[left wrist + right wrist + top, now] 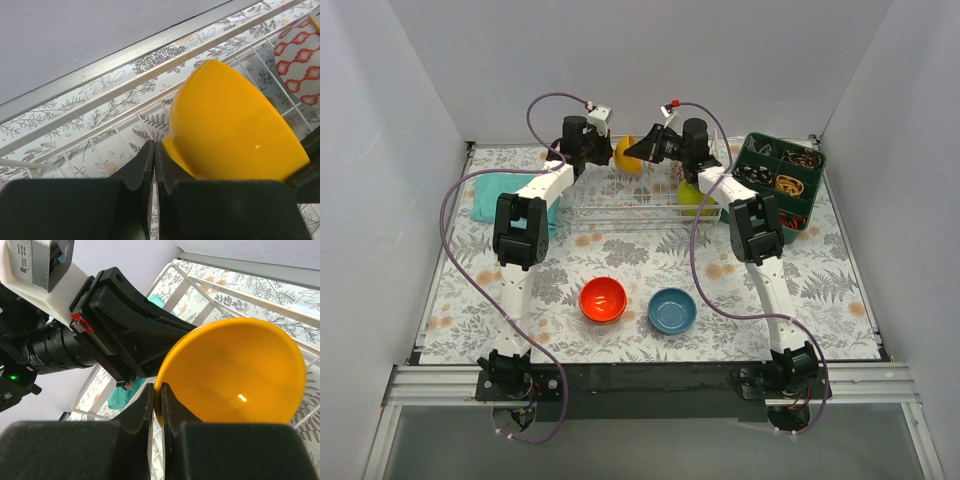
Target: Load the bowls into the dish rack
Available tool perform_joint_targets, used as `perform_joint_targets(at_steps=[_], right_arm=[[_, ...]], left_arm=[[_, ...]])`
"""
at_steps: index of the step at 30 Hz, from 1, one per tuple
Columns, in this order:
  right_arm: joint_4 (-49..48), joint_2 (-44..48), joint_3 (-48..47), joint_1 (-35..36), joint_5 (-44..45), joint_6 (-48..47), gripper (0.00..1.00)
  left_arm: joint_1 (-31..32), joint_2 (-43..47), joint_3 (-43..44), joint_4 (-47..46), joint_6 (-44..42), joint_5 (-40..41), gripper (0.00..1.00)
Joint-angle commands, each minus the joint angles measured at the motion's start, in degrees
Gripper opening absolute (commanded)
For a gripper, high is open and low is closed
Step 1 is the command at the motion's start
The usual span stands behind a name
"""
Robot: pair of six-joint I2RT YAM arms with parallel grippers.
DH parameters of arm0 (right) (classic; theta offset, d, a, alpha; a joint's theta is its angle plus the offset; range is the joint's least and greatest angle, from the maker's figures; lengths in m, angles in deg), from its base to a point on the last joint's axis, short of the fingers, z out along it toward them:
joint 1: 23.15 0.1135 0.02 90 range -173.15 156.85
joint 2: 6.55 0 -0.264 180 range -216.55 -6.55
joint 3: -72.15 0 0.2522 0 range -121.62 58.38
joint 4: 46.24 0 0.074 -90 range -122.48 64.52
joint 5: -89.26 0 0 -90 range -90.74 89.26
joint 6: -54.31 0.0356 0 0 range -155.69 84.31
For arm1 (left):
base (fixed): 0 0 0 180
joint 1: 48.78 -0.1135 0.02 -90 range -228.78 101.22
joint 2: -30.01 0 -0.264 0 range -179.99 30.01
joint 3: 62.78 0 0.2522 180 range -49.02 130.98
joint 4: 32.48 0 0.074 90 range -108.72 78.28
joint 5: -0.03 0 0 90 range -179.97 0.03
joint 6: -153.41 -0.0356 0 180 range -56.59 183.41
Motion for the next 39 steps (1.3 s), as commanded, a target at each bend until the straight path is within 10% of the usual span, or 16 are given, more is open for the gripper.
perform_joint_targets(at_steps=[1, 9, 39], right_arm=[[0.83, -1.29, -1.21, 0.9, 0.34, 1.24, 0.01], [2.94, -0.33, -0.41, -0.59, 0.43, -4.37, 0.38], [19.38, 14.61, 2.31, -2.7, 6.66, -31.34, 0.48]], left_arm=[[0.88, 4.27, -0.3, -0.74, 0.06, -1.38, 0.0], [1.58, 3.92, 1.19, -0.47, 0.94, -2.88, 0.0], [4.04, 5.76, 3.65, -2.58, 7.09, -4.8, 0.0]])
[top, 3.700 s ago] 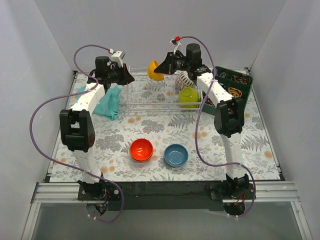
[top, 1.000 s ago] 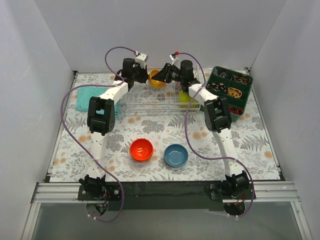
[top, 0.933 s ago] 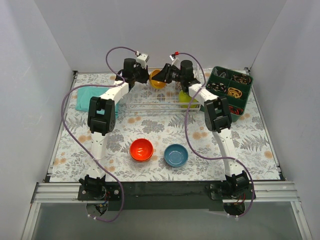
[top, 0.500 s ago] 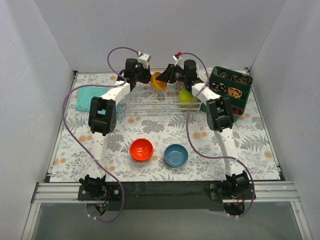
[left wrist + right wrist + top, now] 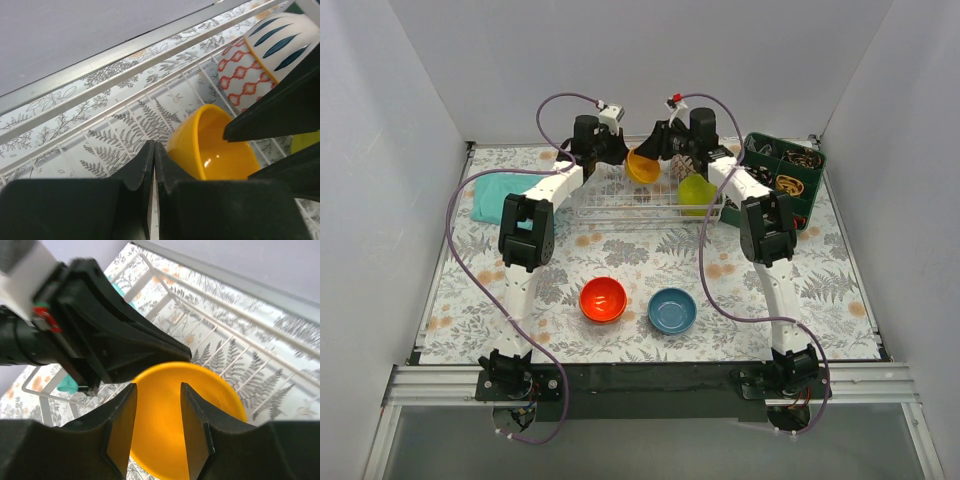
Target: Load the bowls into the dish rack
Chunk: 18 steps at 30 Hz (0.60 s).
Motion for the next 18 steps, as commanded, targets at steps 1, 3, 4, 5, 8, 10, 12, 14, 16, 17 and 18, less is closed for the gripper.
perform_joint_targets(at_steps=[1, 3, 4, 5, 8, 10, 12, 14, 16, 17, 18], right_arm=[[3.56, 8.43, 0.67, -1.41, 3.43, -9.72, 0.48], [5.92, 10.28, 1.82, -2.21, 4.4, -11.91, 0.48], [6.72, 10.81, 2.69, -2.47, 5.01, -12.88, 0.48], [7.25, 11.86, 3.22, -2.73, 4.76, -13.76, 0.48], [9.71, 13.79, 3.93, -2.74, 2.65, -19.12, 0.49], [13.74, 14.41, 3.15, -1.86, 1.51, -24.02, 0.5], [15.77, 15.99, 3.84, -1.42, 2.03, -26.68, 0.51], [18.67, 18.09, 6.2, -0.63, 3.35, -28.88, 0.52], [20.6, 20.55, 8.49, 0.24, 2.83, -32.03, 0.53], [21.48, 21.35, 10.85, 0.86, 2.82, -33.36, 0.53], [22.01, 22.14, 11.83, 1.48, 2.91, -35.02, 0.53]], left_arm=[[1.24, 5.83, 3.17, -0.81, 1.89, -2.75, 0.0], [1.33, 6.0, 3.17, -0.2, 3.03, -4.94, 0.0], [1.42, 6.0, 3.09, 0.06, 3.3, -5.56, 0.0], [1.42, 6.0, 3.08, 0.15, 3.73, -5.83, 0.0], [1.42, 6.27, 2.47, -0.02, 3.91, -5.75, 0.0], [1.42, 6.53, 1.33, -0.46, 3.83, -5.22, 0.0], [1.42, 7.15, 0.45, -0.99, 3.91, -5.31, 0.0], [1.42, 7.93, -0.6, -1.25, 4.18, -5.4, 0.0], [1.42, 8.46, -1.39, -1.34, 4.27, -4.7, 0.0], [1.42, 8.64, -1.57, -1.16, 4.18, -3.39, 0.0], [1.42, 8.82, -1.83, -1.08, 3.48, -2.5, 0.0]])
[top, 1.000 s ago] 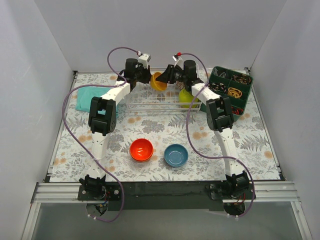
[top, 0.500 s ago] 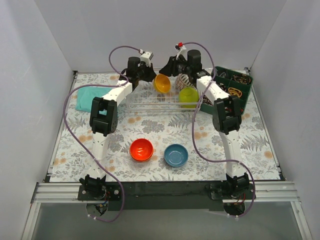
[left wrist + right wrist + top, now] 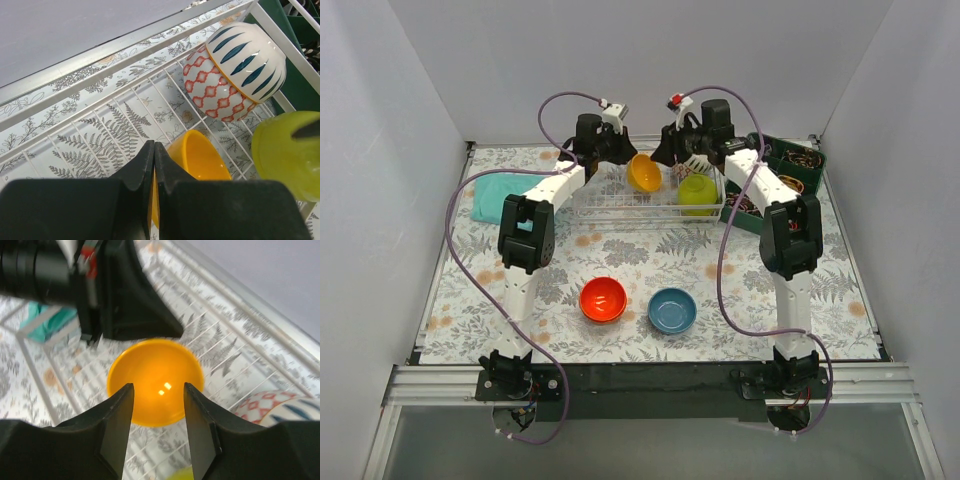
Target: Load the bowls into the dish rack
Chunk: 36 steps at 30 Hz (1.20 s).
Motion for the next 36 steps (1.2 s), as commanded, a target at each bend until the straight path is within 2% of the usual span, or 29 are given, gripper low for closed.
perform_joint_targets(at_steps=[1, 10, 20, 30, 33, 36], right_arm=[[6.21, 7.7, 4.93, 4.08, 0.13, -10.33, 0.53], [6.31, 8.33, 8.63, 9.97, 4.08, -20.1, 0.56], [5.34, 3.4, 6.52, 12.53, 12.61, -21.68, 0.58], [2.18, 1.55, 7.83, 14.28, 13.84, -22.65, 0.58], [0.69, 1.64, 8.63, 14.81, 15.6, -23.26, 0.54], [0.07, 1.73, 9.07, 15.08, 17.71, -24.41, 0.38]], left_arm=[[0.22, 7.24, -1.38, -0.38, -0.81, 2.16, 0.0], [0.13, 7.86, -3.22, -0.02, -1.78, 1.55, 0.0], [-0.49, 9.0, -5.6, -0.29, -1.6, 1.64, 0.0], [-0.49, 10.14, -7.79, -0.46, -0.81, 1.72, 0.0], [-0.49, 10.67, -8.67, -0.81, -0.64, 1.72, 0.0], [-0.49, 10.93, -9.11, -0.99, -0.55, 1.99, 0.0]])
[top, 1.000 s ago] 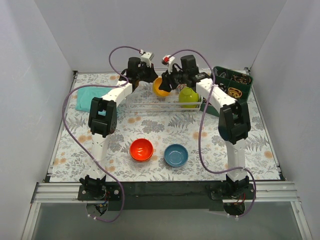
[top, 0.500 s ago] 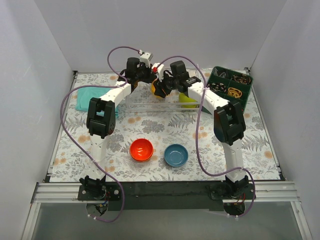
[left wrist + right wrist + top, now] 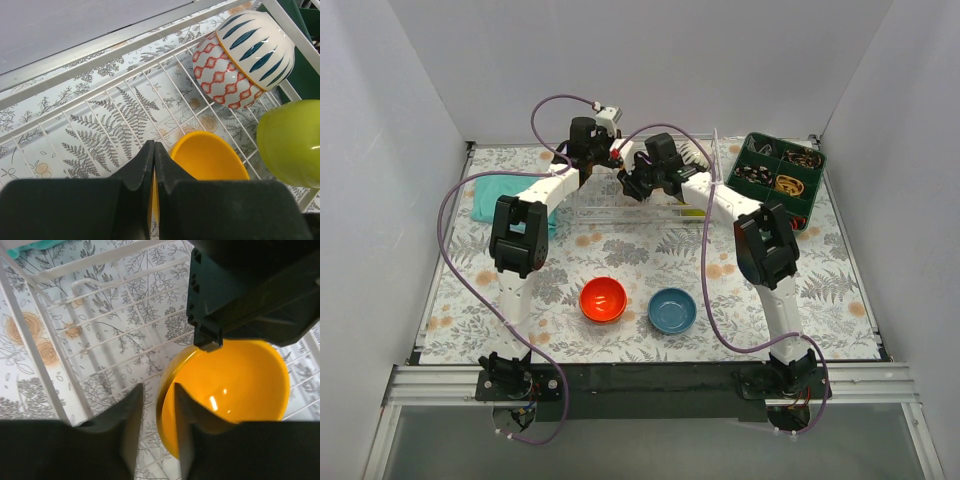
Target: Load the bowls into the dish rack
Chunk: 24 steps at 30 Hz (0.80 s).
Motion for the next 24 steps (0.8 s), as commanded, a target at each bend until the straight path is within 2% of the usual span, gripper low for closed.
perform_joint_targets(at_steps=[1, 4, 9, 13, 16, 17, 19, 20, 21, 23, 24], right_arm=[[-4.17, 1.4, 0.37, 0.54, 3.61, -2.31, 0.29], [-3.91, 2.45, 0.37, 0.54, 4.32, -3.45, 0.16], [-0.84, 2.99, -1.73, -0.77, 2.05, -3.9, 0.02], [-0.22, 3.69, -3.05, -3.32, -2.96, 1.97, 0.01], [-3.45, 4.3, -2.8, -6.74, -11.21, 12.68, 0.01], [-8.08, 4.48, -2.36, -7.8, -13.84, 16.11, 0.01], [-14.24, 3.34, -1.48, -10.44, -22.98, 28.58, 0.01], [-22.46, 2.64, -1.13, -11.23, -25.88, 34.71, 0.01], [-28.63, 0.72, 0.01, -12.54, -29.74, 46.69, 0.01], [-38.67, -1.92, -0.06, -13.25, -31.88, 59.59, 0.01], [-40.54, -4.2, -1.29, -13.26, -31.54, 62.43, 0.01]], left_arm=[[0.34, 5.86, -1.33, 0.02, 0.24, 0.13, 0.0], [0.34, 6.13, -1.16, -0.16, 0.15, 0.83, 0.0], [-0.18, 7.0, -0.28, -0.25, -0.55, 1.63, 0.0], [-1.24, 8.23, 0.25, -0.16, -0.9, 3.46, 0.0], [-2.46, 10.42, -0.89, -1.99, -1.25, 9.43, 0.03], [-2.73, 10.96, -1.33, -2.44, -1.43, 12.58, 0.11], [-3.78, 12.01, -1.86, -2.62, -1.78, 14.19, 0.16], [-4.13, 12.37, -2.64, -2.54, -1.96, 14.19, 0.16], [-4.49, 12.8, -3.09, -2.36, -2.13, 13.32, 0.16], [-4.75, 13.94, -5.36, -2.27, -3.44, 12.61, 0.11], [-4.75, 14.21, -6.07, -2.27, -4.15, 11.57, 0.0]])
